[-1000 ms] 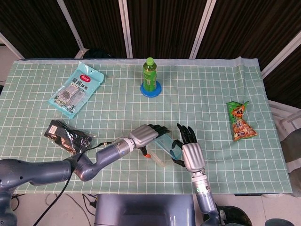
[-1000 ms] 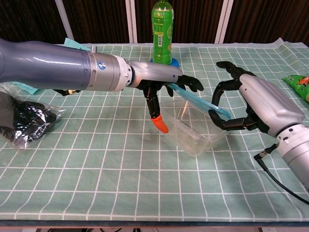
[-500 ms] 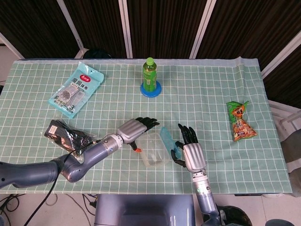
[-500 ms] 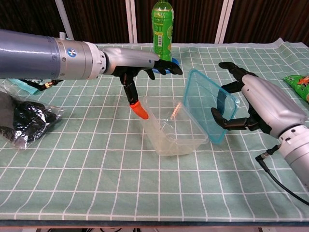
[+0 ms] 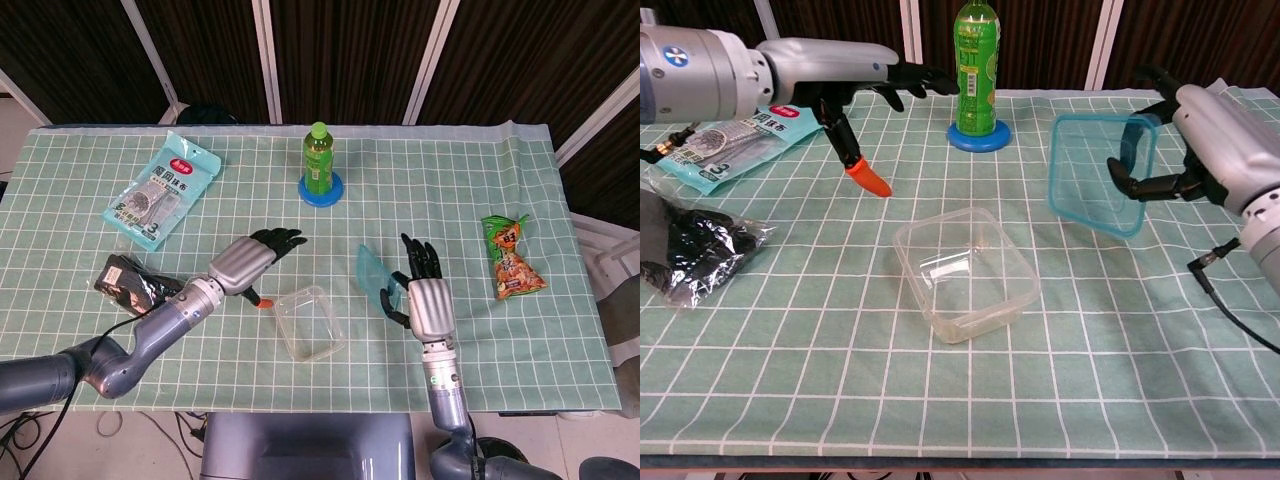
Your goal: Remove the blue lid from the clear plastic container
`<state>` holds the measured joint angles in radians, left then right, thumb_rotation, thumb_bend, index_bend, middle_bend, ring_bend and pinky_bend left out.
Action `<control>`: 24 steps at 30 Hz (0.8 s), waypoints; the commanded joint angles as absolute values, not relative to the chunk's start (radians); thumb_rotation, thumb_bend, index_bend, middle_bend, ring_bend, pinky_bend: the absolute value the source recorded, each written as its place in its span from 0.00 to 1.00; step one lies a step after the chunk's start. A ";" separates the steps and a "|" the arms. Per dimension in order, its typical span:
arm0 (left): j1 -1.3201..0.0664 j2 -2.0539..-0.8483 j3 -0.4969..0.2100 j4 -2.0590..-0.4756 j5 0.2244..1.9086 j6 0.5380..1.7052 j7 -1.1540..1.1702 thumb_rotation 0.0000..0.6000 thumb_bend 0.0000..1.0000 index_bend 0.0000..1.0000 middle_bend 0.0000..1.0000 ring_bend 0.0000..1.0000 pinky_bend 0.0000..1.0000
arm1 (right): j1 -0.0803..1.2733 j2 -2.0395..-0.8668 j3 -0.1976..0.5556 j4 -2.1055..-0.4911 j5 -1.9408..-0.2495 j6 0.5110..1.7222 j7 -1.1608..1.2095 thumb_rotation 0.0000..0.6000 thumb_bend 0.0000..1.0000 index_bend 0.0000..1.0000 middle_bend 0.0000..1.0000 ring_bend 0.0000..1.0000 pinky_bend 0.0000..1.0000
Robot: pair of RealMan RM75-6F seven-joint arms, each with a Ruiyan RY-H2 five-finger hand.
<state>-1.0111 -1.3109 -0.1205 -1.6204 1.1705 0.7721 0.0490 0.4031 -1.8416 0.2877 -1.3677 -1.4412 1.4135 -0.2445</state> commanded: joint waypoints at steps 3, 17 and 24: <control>-0.964 -1.262 -0.112 -1.668 1.187 0.826 0.045 1.00 0.00 0.00 0.00 0.03 0.14 | 0.396 -1.780 0.327 -1.408 -1.363 1.388 -0.331 1.00 0.55 0.34 0.00 0.00 0.00; -0.769 -1.083 -0.042 -1.858 1.233 1.035 0.065 1.00 0.00 0.00 0.00 0.03 0.13 | 0.354 -1.603 0.419 -1.677 -1.050 1.399 -0.729 1.00 0.42 0.00 0.00 0.00 0.00; -0.578 -0.998 0.055 -1.954 1.307 1.246 0.123 1.00 0.00 0.00 0.00 0.03 0.12 | 0.255 -1.420 0.337 -1.820 -1.125 1.412 -0.623 1.00 0.40 0.00 0.00 0.00 0.00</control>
